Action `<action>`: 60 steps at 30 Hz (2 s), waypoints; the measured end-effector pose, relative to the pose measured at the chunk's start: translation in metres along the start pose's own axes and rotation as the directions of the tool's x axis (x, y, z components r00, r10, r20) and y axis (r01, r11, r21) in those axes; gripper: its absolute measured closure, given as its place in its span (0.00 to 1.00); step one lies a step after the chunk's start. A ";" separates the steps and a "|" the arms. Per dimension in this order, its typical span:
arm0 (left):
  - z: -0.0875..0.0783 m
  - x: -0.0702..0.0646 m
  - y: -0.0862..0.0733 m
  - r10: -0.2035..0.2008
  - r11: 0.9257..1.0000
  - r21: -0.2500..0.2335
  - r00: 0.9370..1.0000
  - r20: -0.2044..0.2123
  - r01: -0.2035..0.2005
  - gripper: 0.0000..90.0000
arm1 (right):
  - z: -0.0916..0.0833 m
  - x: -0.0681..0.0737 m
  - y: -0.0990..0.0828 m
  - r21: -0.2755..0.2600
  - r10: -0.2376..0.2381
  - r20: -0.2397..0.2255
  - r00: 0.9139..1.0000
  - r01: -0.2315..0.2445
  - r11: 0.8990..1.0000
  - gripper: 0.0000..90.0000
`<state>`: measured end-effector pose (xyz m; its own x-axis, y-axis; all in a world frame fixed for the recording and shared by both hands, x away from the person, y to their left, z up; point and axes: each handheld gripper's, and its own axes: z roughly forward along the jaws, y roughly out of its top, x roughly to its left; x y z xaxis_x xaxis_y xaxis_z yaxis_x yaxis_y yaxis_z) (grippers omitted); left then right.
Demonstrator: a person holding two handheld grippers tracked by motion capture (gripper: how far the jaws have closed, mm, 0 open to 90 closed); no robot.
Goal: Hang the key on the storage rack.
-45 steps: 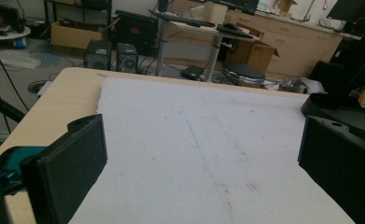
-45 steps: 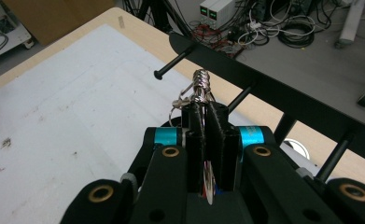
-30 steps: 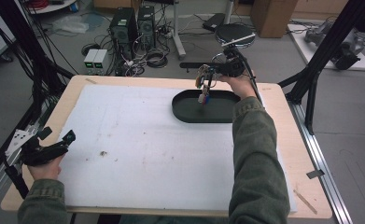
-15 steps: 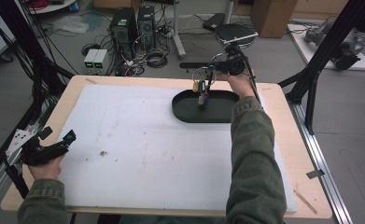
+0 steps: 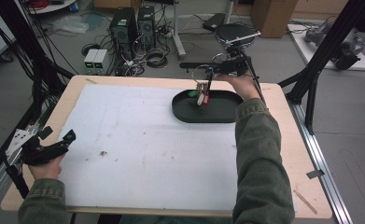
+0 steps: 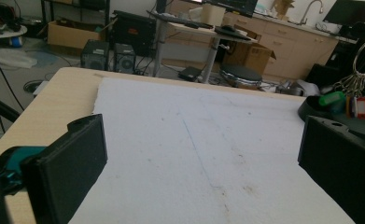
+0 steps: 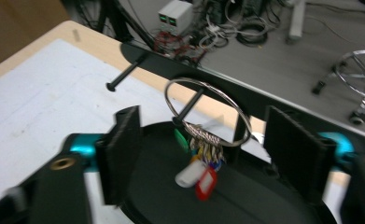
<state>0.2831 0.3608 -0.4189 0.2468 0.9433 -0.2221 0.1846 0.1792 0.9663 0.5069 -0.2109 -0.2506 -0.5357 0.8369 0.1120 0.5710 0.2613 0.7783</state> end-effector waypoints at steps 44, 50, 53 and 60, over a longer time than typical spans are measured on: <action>0.000 -0.001 0.000 0.009 1.000 0.002 1.000 -0.004 -0.009 0.02 | -0.037 0.021 -0.053 0.018 -0.001 0.158 0.987 -0.002 1.000 0.01; 0.000 -0.002 0.000 0.012 1.000 0.003 1.000 -0.001 -0.012 0.02 | -0.048 0.021 -0.070 -0.007 0.027 0.158 0.987 -0.026 1.000 0.01; 0.000 -0.001 0.000 0.015 1.000 0.003 1.000 0.000 -0.015 0.02 | -0.051 0.020 -0.079 -0.035 0.044 0.155 0.987 -0.039 0.999 0.01; 0.000 -0.002 0.000 0.013 1.000 0.002 1.000 0.000 -0.013 0.02 | -0.051 0.020 -0.098 -0.034 0.066 0.098 0.993 -0.063 0.997 0.01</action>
<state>0.2830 0.3591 -0.4187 0.2496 0.9455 -0.2092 0.1833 0.1660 0.9689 0.4085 -0.2445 -0.2935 -0.4330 0.8955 0.1024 0.5822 0.1912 0.7902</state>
